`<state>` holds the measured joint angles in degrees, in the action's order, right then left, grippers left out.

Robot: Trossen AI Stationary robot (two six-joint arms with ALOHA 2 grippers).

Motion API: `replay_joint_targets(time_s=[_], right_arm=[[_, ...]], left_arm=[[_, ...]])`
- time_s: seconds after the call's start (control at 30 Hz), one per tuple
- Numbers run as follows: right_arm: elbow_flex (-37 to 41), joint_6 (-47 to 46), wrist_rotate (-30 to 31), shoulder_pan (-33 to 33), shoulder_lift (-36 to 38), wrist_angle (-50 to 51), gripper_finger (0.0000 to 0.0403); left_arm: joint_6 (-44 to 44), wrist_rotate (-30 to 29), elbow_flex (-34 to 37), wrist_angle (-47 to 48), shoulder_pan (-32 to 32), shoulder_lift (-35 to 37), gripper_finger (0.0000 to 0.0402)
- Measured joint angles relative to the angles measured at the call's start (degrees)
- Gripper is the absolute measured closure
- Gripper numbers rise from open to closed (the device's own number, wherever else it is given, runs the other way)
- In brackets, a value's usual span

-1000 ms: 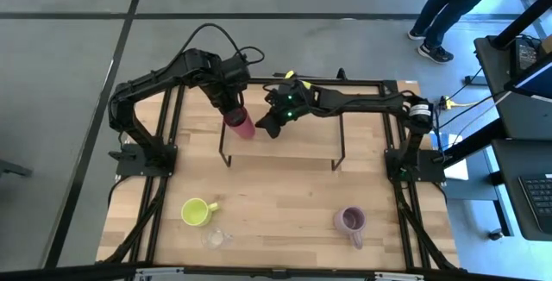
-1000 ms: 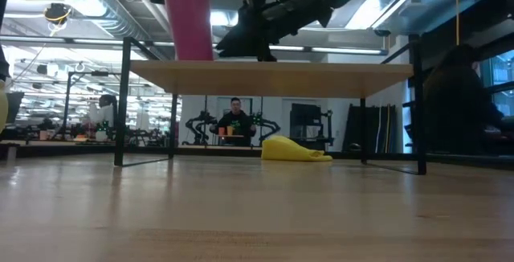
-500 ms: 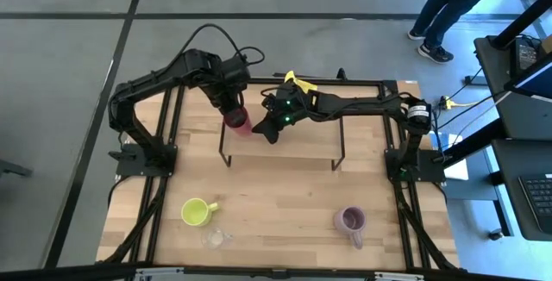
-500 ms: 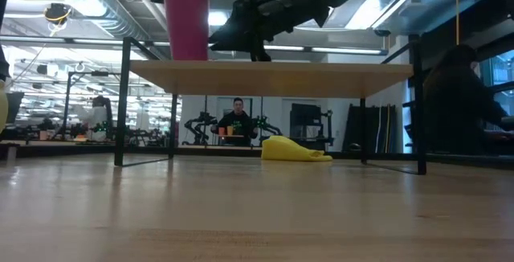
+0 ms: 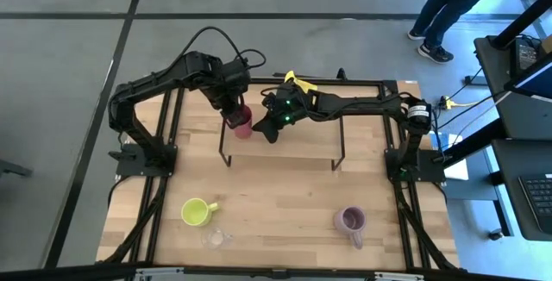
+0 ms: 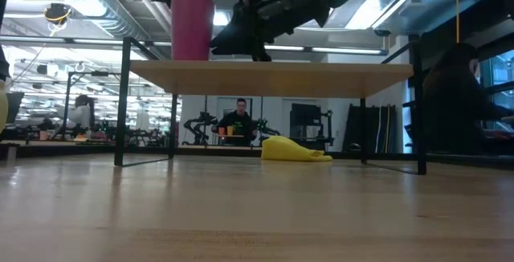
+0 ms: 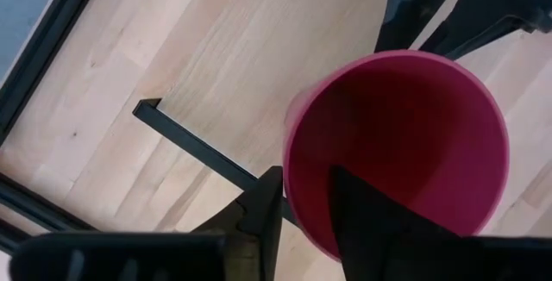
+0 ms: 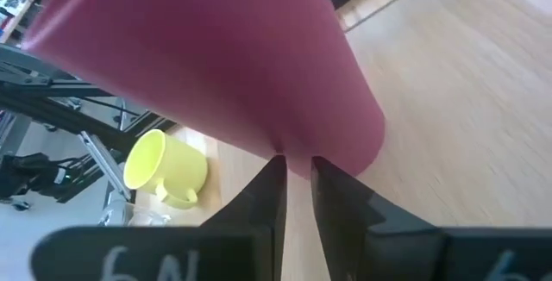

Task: Stack small to large cups/mugs on shelf
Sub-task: Put the pink cup on the shelf, then put the purple mug on the shelf

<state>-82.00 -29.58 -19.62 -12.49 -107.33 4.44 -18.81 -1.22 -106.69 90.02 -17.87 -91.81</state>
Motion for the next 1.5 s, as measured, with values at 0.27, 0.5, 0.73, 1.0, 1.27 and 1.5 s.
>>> replay_joint_targets(time_s=[0.27, 0.5, 0.73, 1.0, 1.27, 1.5], right_arm=[[0.0, 0.3, 0.4, 0.0, 0.0, 0.8, 0.0344], [0.1, 1.4, -4.5, -1.4, 0.9, -0.9, 0.0344], [0.1, 4.7, -5.3, -2.9, 8.4, -3.3, 0.0344], [0.0, 10.6, -0.4, -2.3, 22.2, 20.5, 0.0344], [0.1, 5.9, 13.3, 11.0, 33.0, 43.6, 0.0344], [0.0, -13.2, 25.6, 23.3, 37.1, 62.9, 0.0344]], left_arm=[[-0.3, -1.0, -1.1, 0.1, 0.0, 2.5, 0.0313], [-2.6, -3.8, -10.4, -0.1, 2.8, 8.4, 0.0314], [-14.7, -16.2, -5.9, -0.1, 14.3, 20.6, 0.0314], [-34.0, -17.4, 18.8, -5.1, 31.1, 31.1, 0.0314], [-45.6, -14.0, 34.2, -16.1, 48.1, 30.9, 0.0314], [-46.9, -14.3, 42.2, -32.4, 54.3, 29.3, 0.0314]])
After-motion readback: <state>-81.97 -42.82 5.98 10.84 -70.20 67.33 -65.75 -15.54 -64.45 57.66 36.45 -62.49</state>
